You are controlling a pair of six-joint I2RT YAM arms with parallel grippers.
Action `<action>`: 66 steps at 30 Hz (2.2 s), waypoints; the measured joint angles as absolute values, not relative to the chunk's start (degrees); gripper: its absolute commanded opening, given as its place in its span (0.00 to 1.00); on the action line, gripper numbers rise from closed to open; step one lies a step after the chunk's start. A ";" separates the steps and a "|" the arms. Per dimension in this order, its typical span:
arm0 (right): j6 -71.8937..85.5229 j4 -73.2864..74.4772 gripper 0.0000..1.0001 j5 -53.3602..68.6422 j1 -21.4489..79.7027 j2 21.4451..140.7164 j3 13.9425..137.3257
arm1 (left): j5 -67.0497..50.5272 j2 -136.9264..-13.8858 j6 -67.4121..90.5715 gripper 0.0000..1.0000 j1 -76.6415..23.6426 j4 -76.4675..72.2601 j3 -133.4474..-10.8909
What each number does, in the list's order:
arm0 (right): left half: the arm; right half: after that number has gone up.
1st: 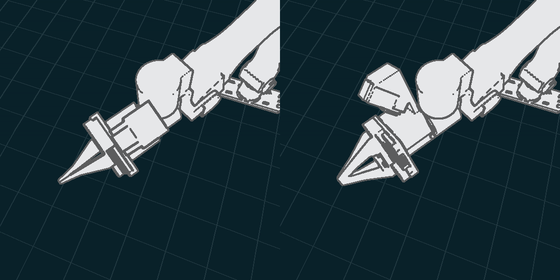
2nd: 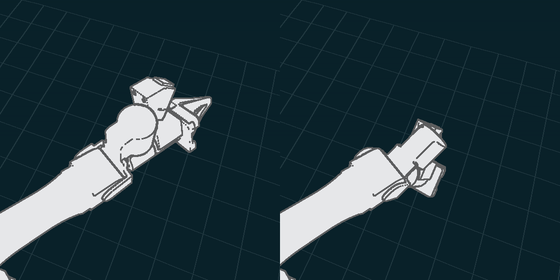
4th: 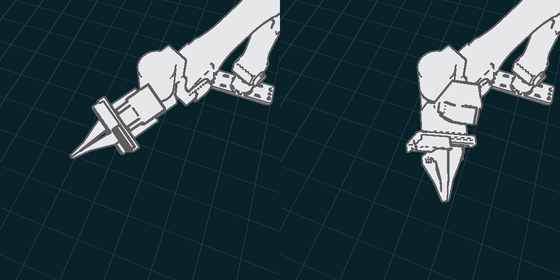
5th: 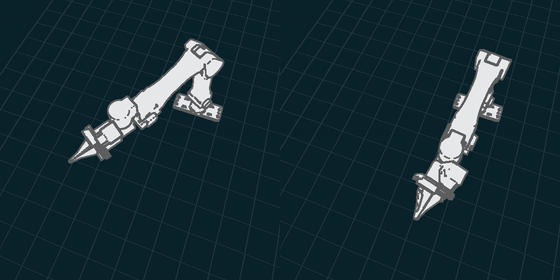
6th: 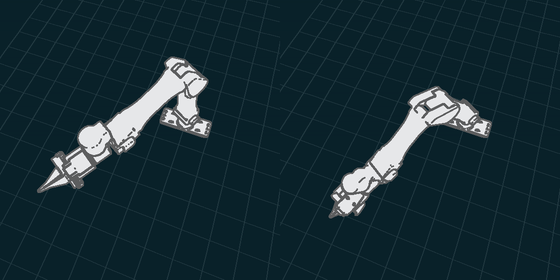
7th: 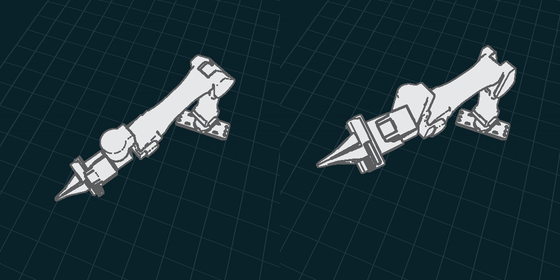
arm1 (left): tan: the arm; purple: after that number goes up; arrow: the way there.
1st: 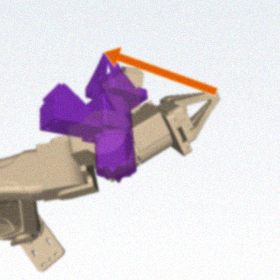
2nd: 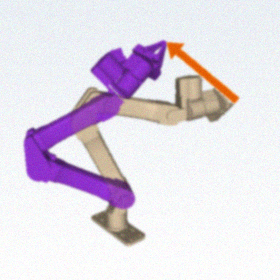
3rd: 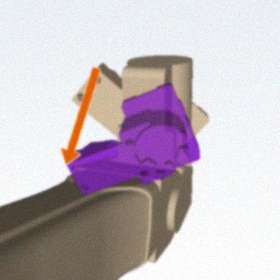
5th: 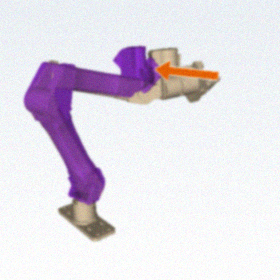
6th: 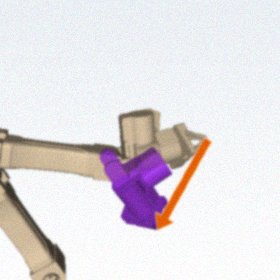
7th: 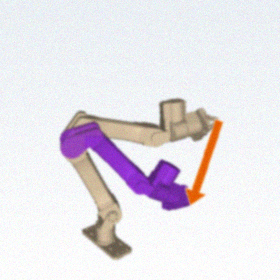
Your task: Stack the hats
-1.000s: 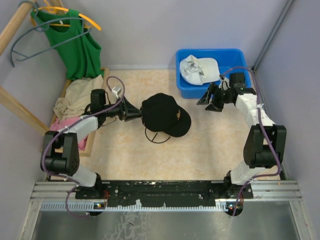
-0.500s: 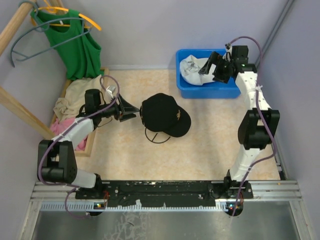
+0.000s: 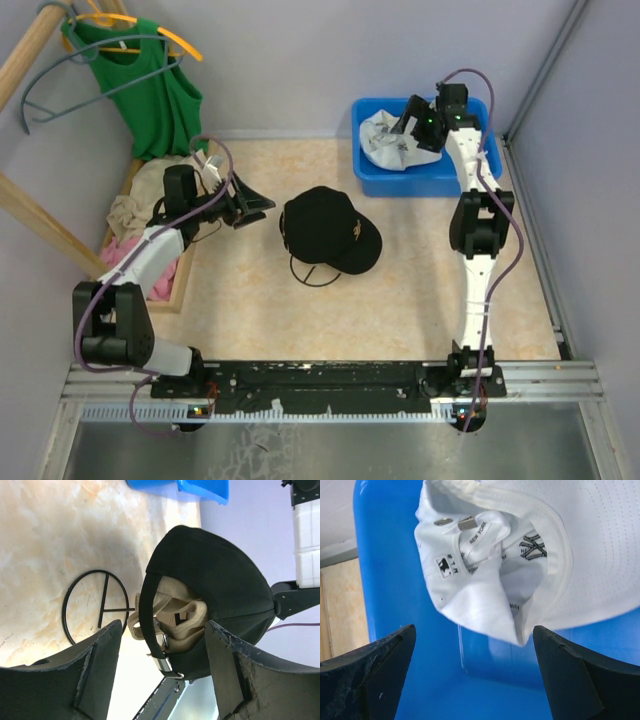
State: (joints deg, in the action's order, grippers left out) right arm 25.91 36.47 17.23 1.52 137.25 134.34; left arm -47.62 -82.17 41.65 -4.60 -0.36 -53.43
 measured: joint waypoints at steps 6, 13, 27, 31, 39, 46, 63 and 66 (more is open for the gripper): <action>27.57 36.49 0.99 16.32 2.24 143.61 139.26 | -46.50 -82.17 41.19 0.74 -4.32 -0.38 -55.96; 28.75 34.65 0.99 16.86 3.51 146.69 139.26 | -45.78 -82.63 41.06 0.75 -4.05 -0.36 -56.55; 31.16 29.74 0.89 16.84 6.66 152.35 141.53 | -45.15 -83.85 40.77 0.75 -3.36 -0.27 -57.87; 32.01 29.34 0.67 14.20 6.76 152.44 141.53 | -44.84 -83.90 39.97 0.75 -3.11 0.86 -59.35; 33.23 24.71 0.14 8.88 6.70 151.87 138.08 | -44.12 -83.88 38.33 0.75 -2.61 3.36 -60.90; 33.67 21.26 0.00 7.53 6.07 147.52 129.56 | -43.05 -83.55 36.14 0.74 -2.22 6.22 -64.45; 33.52 26.46 0.00 16.97 3.16 125.25 132.46 | -43.51 -85.78 28.77 0.79 -9.06 13.47 -89.01; 33.98 28.16 0.00 19.70 3.14 121.21 132.49 | -43.75 -86.54 25.02 0.82 -12.99 13.30 -91.37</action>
State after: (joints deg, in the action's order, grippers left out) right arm 33.98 28.16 19.70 3.14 121.21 132.49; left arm -43.75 -86.54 25.02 -12.99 13.30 -91.37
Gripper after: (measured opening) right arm 0.023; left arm 0.799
